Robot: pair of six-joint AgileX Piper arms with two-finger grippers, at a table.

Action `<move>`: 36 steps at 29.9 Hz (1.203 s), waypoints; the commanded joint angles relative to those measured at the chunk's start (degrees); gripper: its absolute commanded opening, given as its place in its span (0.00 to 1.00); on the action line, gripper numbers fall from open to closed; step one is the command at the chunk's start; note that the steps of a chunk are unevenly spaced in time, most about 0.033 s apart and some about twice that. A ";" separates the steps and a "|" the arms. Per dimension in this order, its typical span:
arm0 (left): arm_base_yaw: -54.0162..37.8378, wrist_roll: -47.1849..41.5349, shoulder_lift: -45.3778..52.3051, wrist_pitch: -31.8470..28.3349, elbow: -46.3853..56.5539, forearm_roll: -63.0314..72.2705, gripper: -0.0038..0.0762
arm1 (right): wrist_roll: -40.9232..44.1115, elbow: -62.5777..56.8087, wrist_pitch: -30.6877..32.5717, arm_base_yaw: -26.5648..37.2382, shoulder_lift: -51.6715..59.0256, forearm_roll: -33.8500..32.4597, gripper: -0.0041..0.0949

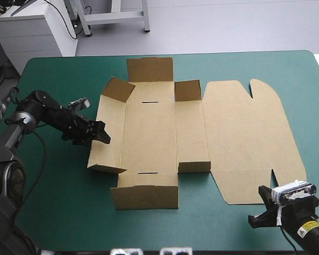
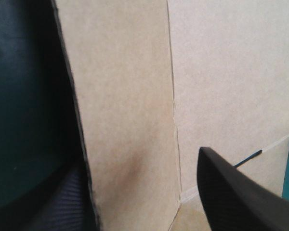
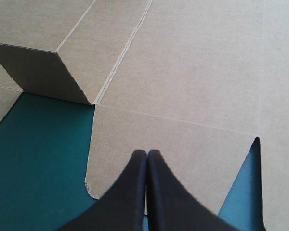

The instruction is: Fold the box

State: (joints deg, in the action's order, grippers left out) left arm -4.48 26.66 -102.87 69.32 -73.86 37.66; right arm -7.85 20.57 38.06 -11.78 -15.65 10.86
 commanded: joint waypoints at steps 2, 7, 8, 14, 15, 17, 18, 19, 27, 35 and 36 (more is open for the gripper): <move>0.31 0.18 1.96 4.82 -0.07 7.47 0.61 | -0.14 1.29 -3.63 0.19 -0.66 0.49 0.03; 1.78 0.69 1.72 4.82 0.38 11.31 0.61 | -0.14 1.29 -3.63 0.19 -0.66 0.49 0.03; 2.08 0.69 1.46 4.82 0.38 11.19 0.61 | -0.14 1.29 -3.63 0.19 -0.66 0.49 0.03; 4.27 0.49 -0.43 4.82 0.38 8.69 0.55 | -0.14 1.29 -3.63 0.19 -0.66 0.49 0.03; 4.42 0.49 -0.72 4.82 0.38 8.69 0.53 | -0.14 1.29 -3.63 0.19 -0.66 0.49 0.03; 4.67 0.49 -1.26 4.82 0.38 8.68 0.45 | -0.14 1.29 -3.63 0.19 -0.66 0.49 0.03; 4.82 0.49 -1.26 4.82 0.38 8.56 0.41 | -0.14 1.29 -3.63 0.19 -0.66 0.49 0.03; 4.84 0.49 -1.26 4.82 0.38 8.19 0.34 | -0.14 1.29 -3.63 0.19 -0.66 0.49 0.03; 4.84 3.50 -1.26 4.82 0.28 6.23 0.04 | -0.14 1.29 -3.63 0.19 -0.66 0.49 0.03; 7.00 3.72 -0.16 4.82 -10.79 -5.66 0.04 | -0.14 1.29 -3.63 0.19 -0.66 0.49 0.03; 7.81 3.72 0.07 4.65 -13.25 -8.35 0.04 | -0.14 1.29 -3.63 0.19 -0.66 0.49 0.03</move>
State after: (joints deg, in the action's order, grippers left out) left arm 1.55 29.53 -106.78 69.21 -80.14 33.62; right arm -7.85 20.57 38.06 -11.78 -15.65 10.86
